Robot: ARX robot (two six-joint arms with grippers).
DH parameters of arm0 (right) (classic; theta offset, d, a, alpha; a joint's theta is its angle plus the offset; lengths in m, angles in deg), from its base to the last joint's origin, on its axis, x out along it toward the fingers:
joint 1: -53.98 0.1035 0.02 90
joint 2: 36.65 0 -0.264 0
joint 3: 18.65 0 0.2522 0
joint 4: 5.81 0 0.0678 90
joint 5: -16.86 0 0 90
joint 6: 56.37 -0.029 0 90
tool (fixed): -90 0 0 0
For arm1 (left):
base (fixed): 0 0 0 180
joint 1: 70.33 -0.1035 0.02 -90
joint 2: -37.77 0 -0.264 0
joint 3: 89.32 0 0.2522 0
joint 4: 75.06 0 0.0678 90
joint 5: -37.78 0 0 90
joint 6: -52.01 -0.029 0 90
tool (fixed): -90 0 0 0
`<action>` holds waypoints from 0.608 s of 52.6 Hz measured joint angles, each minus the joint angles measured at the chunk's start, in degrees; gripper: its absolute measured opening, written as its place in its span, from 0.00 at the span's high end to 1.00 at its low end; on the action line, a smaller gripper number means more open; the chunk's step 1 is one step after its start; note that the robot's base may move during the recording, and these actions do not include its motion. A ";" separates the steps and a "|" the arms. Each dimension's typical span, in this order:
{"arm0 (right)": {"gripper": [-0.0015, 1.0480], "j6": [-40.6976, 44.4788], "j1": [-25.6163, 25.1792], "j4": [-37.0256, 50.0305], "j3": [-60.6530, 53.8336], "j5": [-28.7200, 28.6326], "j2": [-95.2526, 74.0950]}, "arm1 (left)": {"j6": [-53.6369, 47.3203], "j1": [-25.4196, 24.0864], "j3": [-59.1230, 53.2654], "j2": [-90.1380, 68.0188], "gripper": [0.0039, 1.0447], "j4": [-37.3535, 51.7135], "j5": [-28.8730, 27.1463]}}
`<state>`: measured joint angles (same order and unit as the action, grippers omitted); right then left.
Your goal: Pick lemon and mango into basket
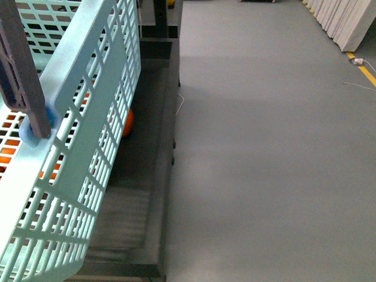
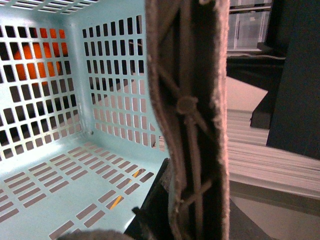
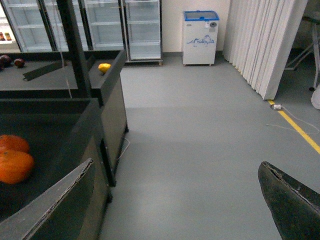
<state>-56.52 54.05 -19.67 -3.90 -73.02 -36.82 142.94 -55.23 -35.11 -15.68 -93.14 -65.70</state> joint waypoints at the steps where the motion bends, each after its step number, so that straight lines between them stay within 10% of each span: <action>1: 0.08 -0.02 0.00 0.00 0.00 0.00 0.00 | -0.02 0.00 0.00 0.00 0.94 0.00 -0.02; 32: 0.08 -0.02 0.00 0.00 0.00 0.09 0.00 | 0.00 0.00 0.00 0.00 0.94 0.00 0.02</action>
<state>-56.54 54.05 -19.67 -3.90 -72.93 -36.82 142.94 -55.23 -35.11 -15.68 -93.14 -65.68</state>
